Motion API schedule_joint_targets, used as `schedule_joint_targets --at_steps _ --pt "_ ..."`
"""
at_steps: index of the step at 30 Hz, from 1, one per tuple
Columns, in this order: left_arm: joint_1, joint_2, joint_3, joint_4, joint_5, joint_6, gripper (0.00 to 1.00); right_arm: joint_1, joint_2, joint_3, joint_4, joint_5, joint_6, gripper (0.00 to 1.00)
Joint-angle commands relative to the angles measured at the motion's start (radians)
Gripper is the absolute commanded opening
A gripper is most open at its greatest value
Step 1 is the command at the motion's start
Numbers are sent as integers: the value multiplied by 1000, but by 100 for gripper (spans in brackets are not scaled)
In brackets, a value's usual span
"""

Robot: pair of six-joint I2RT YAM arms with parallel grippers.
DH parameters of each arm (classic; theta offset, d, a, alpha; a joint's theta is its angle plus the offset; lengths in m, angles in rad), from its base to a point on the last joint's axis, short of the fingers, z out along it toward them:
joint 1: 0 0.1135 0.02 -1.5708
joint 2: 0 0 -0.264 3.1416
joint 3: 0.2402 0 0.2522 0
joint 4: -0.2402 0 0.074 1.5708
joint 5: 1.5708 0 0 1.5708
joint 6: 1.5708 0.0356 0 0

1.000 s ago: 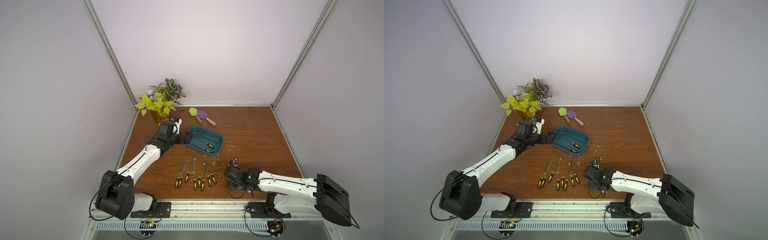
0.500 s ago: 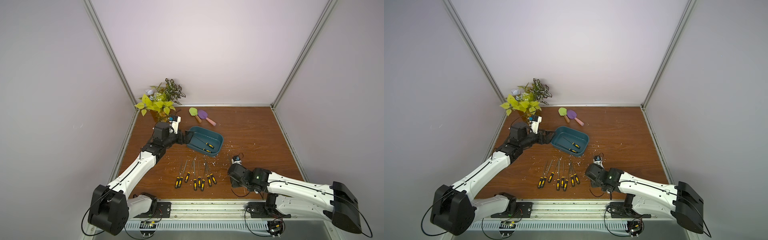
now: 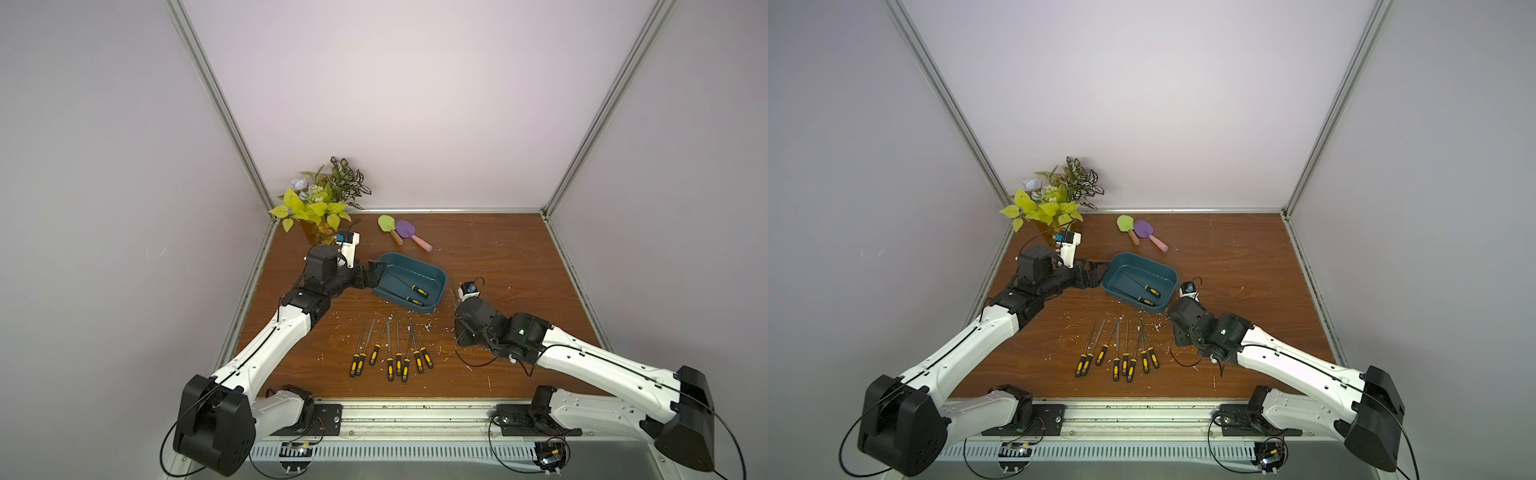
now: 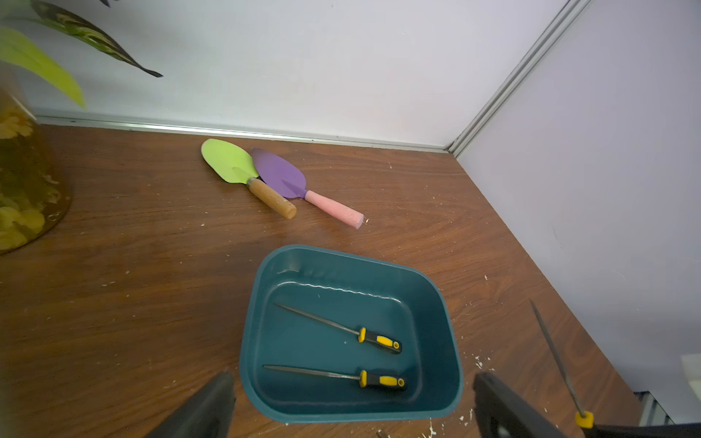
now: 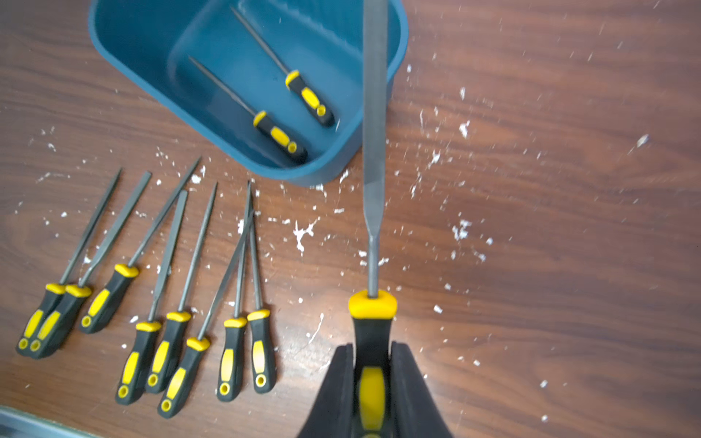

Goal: Put the file tool into the storage box
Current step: Pick up the file tool from the center of the board, then place the file tool in the storage box.

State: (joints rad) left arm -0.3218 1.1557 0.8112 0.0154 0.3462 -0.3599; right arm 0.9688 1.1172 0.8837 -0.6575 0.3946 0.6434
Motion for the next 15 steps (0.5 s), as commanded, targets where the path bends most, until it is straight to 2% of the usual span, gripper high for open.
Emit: schedule_joint_targets --at_steps 1,3,9,12,15 --pt "-10 -38 7 -19 -92 30 99 -32 39 78 13 -7 -142 1" --pt "-10 -28 34 -18 -134 5 100 -50 74 129 30 -29 -207 1" --pt "-10 159 238 -121 -88 -15 100 -112 213 249 138 -73 -414 0" --pt "1 195 213 -93 -86 -22 100 -164 283 288 204 -187 -519 0" --pt "30 200 127 -35 -60 -42 100 -169 351 327 258 -237 -615 0"
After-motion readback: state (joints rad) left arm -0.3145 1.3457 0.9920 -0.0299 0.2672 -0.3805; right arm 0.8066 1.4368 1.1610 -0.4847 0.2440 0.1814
